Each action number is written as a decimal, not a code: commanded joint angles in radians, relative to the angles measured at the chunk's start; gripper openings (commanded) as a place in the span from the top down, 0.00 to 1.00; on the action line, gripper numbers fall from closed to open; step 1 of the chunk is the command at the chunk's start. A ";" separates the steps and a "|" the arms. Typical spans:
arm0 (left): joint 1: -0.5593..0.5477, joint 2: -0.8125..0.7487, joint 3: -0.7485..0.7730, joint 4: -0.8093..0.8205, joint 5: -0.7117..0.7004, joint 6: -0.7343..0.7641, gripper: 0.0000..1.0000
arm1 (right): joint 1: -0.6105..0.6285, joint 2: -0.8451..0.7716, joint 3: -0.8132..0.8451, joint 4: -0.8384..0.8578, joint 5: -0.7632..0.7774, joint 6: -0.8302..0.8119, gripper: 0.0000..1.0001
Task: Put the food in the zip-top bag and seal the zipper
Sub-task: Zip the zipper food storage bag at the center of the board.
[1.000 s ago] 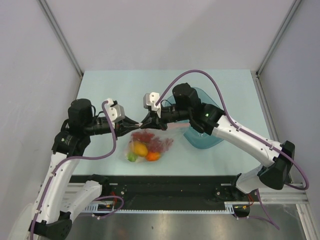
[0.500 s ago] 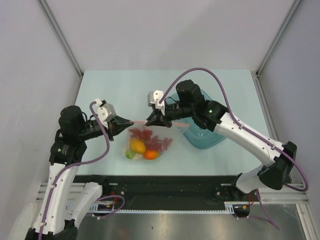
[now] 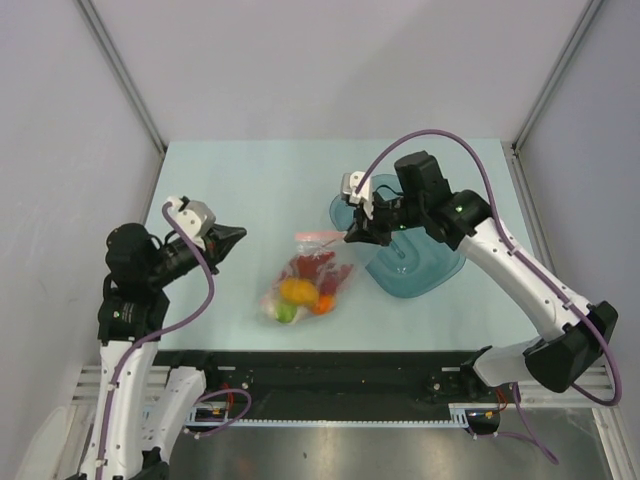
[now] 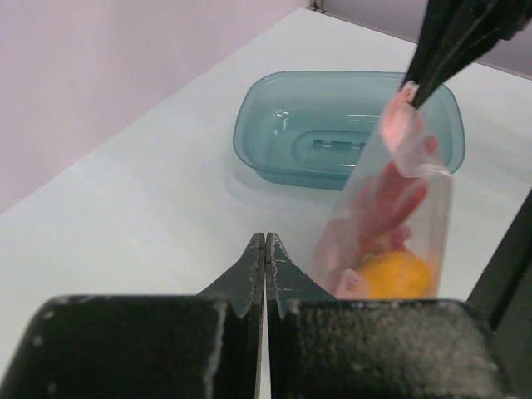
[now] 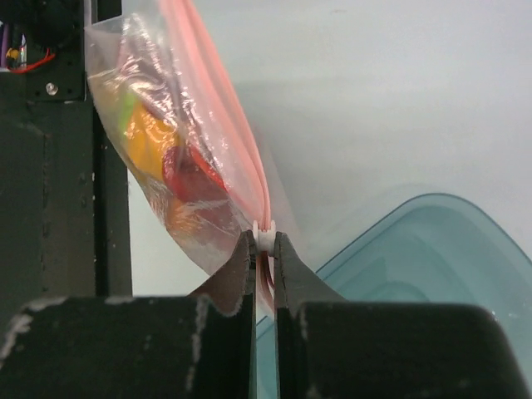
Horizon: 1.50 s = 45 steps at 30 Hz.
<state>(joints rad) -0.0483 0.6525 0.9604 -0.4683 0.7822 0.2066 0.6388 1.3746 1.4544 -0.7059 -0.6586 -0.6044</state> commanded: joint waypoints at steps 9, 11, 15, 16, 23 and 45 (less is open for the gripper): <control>-0.060 0.140 0.174 -0.191 0.305 0.132 0.15 | 0.119 -0.068 -0.006 0.135 0.051 0.109 1.00; -0.116 0.174 0.243 -0.283 0.276 0.177 0.08 | 0.163 -0.062 0.004 0.158 0.060 0.127 1.00; -0.148 0.193 0.299 -0.342 0.298 0.151 0.11 | 0.205 -0.052 0.017 0.210 0.083 0.172 1.00; -0.159 0.188 0.294 -0.331 0.293 0.119 0.12 | 0.211 -0.051 0.020 0.215 0.088 0.182 1.00; -0.323 0.177 0.218 -0.271 0.085 0.062 0.20 | 0.275 -0.052 0.027 0.246 0.148 0.209 1.00; -0.401 0.096 0.112 -0.423 -0.011 0.537 1.00 | 0.348 -0.112 -0.025 0.059 0.208 0.075 1.00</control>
<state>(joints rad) -0.4511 0.8276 1.1130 -0.8639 0.8391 0.6579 0.9897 1.3331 1.4361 -0.5865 -0.4847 -0.4763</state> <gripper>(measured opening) 0.014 0.065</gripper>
